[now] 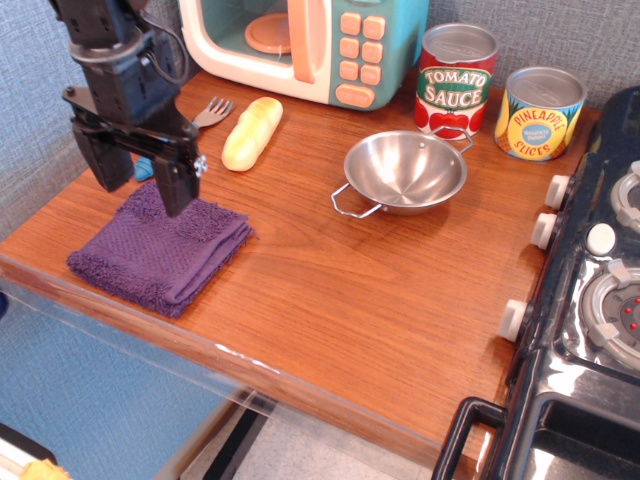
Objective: Move the purple cloth to the far left edge of the table
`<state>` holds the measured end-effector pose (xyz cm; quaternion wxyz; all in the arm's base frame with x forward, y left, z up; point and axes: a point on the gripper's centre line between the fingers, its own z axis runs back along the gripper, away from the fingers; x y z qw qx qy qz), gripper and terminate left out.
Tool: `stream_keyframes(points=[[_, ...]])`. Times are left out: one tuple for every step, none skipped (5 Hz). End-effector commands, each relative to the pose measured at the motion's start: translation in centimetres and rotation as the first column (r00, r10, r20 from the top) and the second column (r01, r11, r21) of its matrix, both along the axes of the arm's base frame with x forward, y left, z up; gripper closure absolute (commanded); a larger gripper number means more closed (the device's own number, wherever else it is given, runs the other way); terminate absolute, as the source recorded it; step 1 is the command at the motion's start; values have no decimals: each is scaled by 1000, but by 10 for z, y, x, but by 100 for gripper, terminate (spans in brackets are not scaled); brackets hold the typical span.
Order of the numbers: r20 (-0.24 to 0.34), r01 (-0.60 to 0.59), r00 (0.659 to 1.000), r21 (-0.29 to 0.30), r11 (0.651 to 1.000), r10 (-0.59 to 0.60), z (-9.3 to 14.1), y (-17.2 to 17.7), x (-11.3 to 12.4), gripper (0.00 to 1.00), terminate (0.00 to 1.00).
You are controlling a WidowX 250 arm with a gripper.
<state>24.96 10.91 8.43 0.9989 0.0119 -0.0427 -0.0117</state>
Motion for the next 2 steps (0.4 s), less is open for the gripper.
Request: stream_keyframes(points=[[42, 1, 999, 23, 1000, -2, 13, 2, 2, 0, 0], [42, 1, 999, 23, 1000, -2, 13, 2, 2, 0, 100]])
